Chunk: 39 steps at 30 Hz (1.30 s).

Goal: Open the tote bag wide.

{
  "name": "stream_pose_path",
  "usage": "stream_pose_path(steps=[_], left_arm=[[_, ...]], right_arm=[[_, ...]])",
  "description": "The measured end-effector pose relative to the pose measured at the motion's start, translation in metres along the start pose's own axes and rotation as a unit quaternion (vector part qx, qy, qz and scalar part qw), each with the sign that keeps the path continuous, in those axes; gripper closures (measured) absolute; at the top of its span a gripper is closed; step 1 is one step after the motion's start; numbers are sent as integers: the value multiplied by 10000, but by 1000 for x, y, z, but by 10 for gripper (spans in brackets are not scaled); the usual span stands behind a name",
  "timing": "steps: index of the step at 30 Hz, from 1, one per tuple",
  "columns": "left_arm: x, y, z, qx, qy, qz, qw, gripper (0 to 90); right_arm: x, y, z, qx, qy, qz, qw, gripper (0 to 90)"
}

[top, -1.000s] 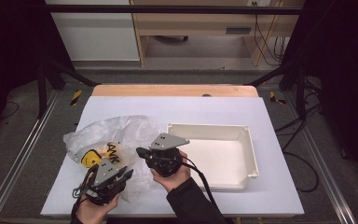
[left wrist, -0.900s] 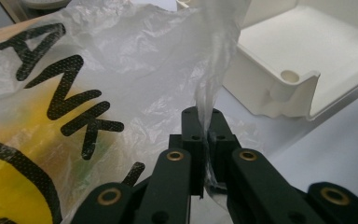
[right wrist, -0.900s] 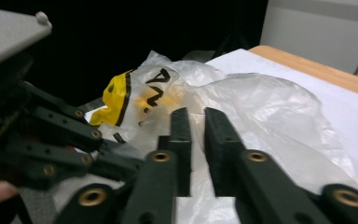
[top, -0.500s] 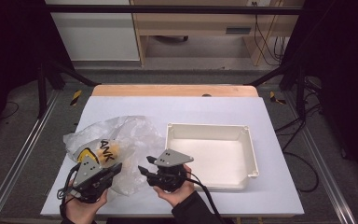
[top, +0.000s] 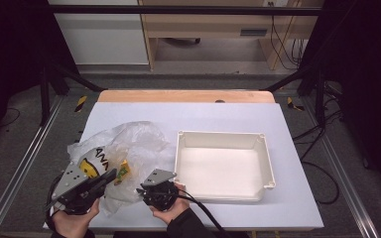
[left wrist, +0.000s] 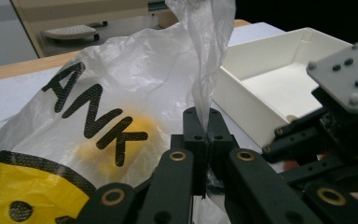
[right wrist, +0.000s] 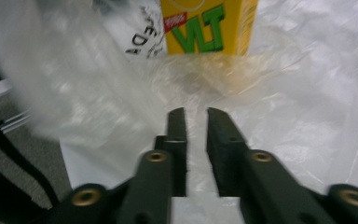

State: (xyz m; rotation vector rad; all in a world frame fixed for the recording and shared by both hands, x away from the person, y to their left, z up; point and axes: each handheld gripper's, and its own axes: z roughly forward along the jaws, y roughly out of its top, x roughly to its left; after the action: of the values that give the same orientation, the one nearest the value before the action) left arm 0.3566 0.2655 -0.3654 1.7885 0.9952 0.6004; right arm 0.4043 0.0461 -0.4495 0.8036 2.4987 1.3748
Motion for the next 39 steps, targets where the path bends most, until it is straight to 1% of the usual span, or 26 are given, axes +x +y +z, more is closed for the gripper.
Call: stream_pose_path(steps=[1, 2, 4, 6, 7, 9, 12, 15, 17, 20, 23, 28, 31, 33, 35, 39], left_arm=[[3, 0, -1, -10, 30, -21, 10000, 897], [5, 0, -2, -23, 59, -37, 10000, 897], [9, 0, -3, -60, 102, -86, 9999, 898], [13, 0, -4, -72, 128, -126, 9998, 898], [15, 0, -4, -74, 132, -126, 9998, 898], [18, 3, -3, -72, 156, -76, 9998, 898], [23, 8, -3, -75, 203, 93, 9997, 898], [31, 12, -3, -115, 220, 46, 9997, 898], [36, 12, -3, -99, 279, 48, 9995, 898], [43, 7, -3, -92, 379, -5, 9992, 898], [52, -2, -4, -61, 502, -98, 9987, 898], [70, -17, -2, 105, 698, -319, 9970, 898], [76, -22, 0, 182, 823, -362, 9958, 898], [79, -26, 2, 250, 965, -336, 9944, 898], [84, -30, 6, 350, 1057, -352, 9932, 898], [94, -40, 18, 544, 1155, -466, 9907, 898]], right_arm=[[0, -1, 1, 35, 25, -29, 10000, 878], [1, -2, 2, 73, 66, -13, 10000, 900], [1, -3, 3, 93, 133, 35, 9999, 900], [2, -5, 3, 144, 127, 82, 9998, 900], [1, -6, 4, 134, 103, 62, 9998, 900], [1, -8, 4, 153, 111, 129, 9997, 900], [1, -9, 6, 201, 91, 180, 9996, 900], [1, -9, 5, 133, 108, 172, 9997, 900], [0, -8, 5, 114, 96, 190, 9997, 900], [1, -10, 7, 171, 100, 205, 9996, 900], [2, -12, 12, 205, 102, 206, 9995, 900], [4, -14, 19, 288, 115, 196, 9993, 900], [4, -16, 22, 352, 110, 186, 9991, 900], [4, -16, 23, 394, 105, 178, 9990, 900], [5, -17, 24, 426, 108, 156, 9989, 900], [5, -18, 27, 501, 56, 152, 9986, 900]])
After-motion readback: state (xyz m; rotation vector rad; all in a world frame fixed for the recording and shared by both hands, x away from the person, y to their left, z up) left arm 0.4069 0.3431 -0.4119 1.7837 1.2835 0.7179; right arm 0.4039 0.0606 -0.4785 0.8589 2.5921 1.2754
